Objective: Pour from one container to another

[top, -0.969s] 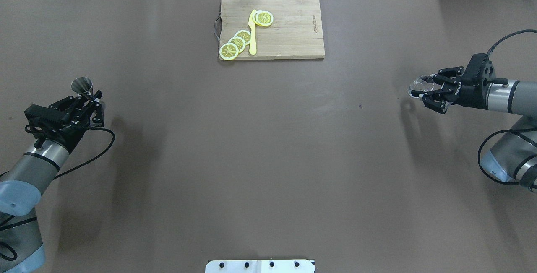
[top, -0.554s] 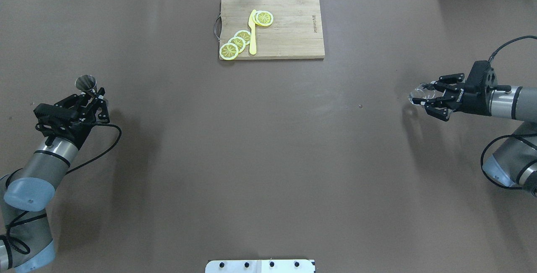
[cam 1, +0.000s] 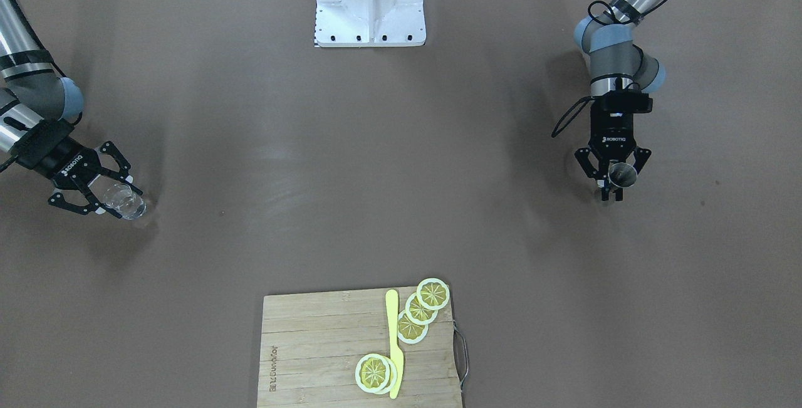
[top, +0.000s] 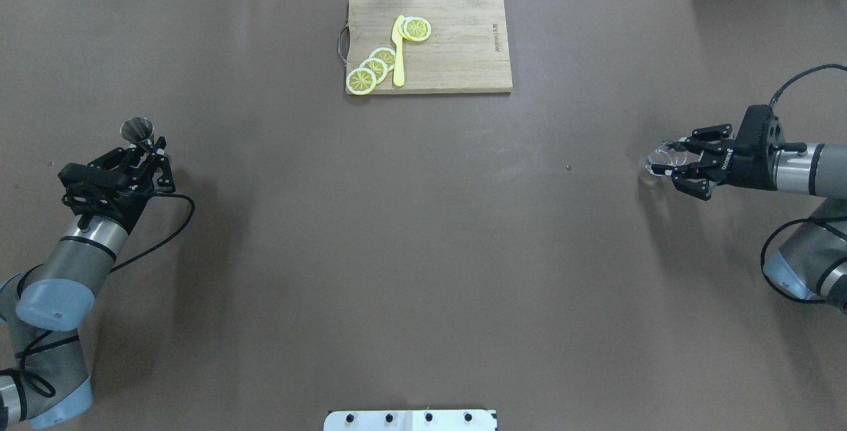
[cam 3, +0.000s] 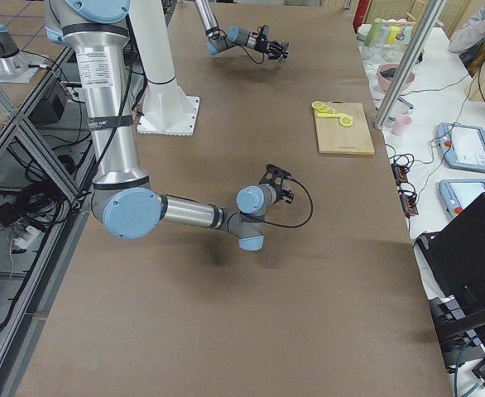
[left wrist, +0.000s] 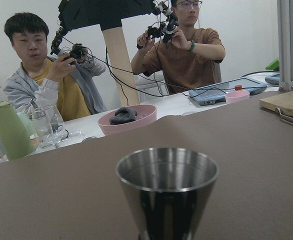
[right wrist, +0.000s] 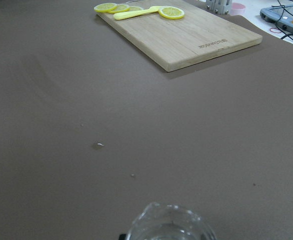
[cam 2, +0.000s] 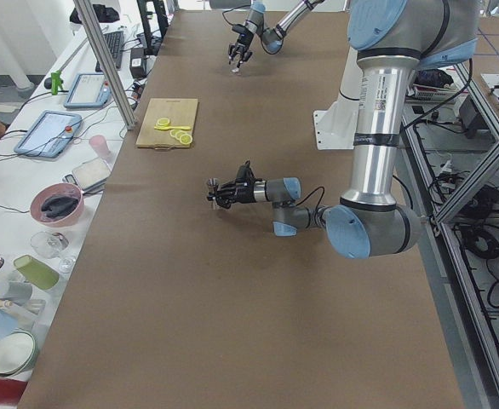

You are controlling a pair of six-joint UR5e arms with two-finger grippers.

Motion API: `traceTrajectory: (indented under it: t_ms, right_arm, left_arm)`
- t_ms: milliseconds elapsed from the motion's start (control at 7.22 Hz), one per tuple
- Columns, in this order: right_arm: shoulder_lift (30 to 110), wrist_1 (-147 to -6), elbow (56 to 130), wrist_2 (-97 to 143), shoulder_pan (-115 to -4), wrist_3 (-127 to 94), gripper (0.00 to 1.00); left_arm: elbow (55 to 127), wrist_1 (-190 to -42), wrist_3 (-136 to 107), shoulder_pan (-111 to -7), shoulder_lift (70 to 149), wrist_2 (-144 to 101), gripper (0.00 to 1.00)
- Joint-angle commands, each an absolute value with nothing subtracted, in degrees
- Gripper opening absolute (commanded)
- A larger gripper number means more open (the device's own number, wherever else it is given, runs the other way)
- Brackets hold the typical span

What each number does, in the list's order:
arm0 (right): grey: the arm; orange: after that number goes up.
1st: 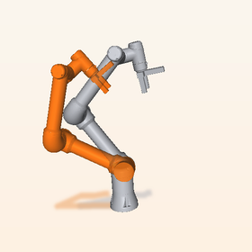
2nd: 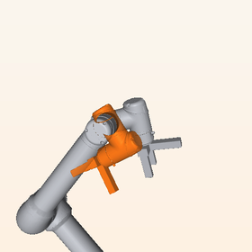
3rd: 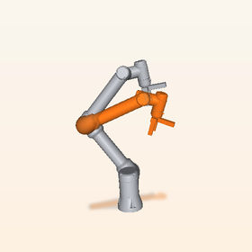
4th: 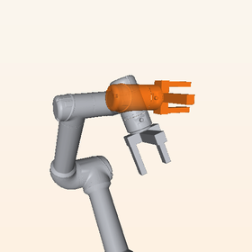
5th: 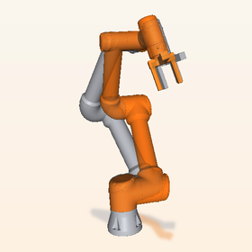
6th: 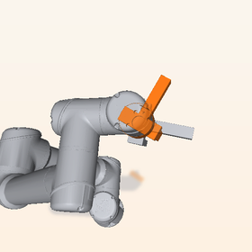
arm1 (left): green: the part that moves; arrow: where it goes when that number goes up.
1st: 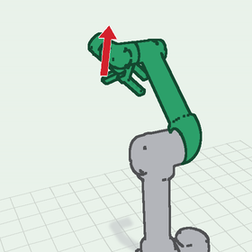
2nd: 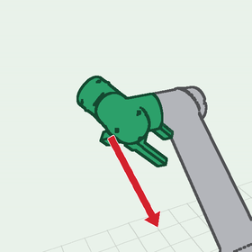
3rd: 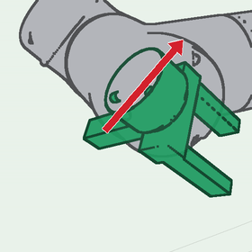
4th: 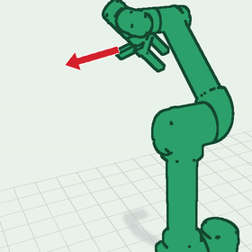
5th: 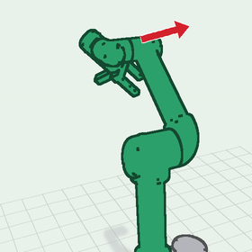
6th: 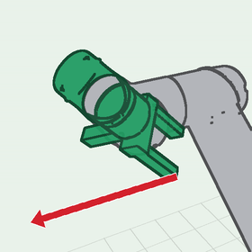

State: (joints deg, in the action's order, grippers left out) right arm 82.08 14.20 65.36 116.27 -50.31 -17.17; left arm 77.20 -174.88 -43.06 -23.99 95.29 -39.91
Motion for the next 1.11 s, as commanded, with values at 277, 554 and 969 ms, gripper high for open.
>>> traceTrajectory:
  t_ms: [277, 554, 969]
  right_arm:
    - [82.35, 14.24, 65.13, 120.4, -50.27, -4.17, 0.0]
    - [82.35, 14.24, 65.21, 120.85, -50.27, -2.47, 0.0]
    - [82.44, 14.24, 65.13, 121.02, -50.27, -2.55, 0.0]
  left_arm:
    - [76.47, -175.42, -43.15, -23.99, 95.71, -40.34, 0.0]
    - [76.55, -175.69, -45.42, -23.99, 95.97, -40.52, 0.0]
    - [76.46, -175.69, -47.37, -23.99, 95.98, -40.34, 0.0]
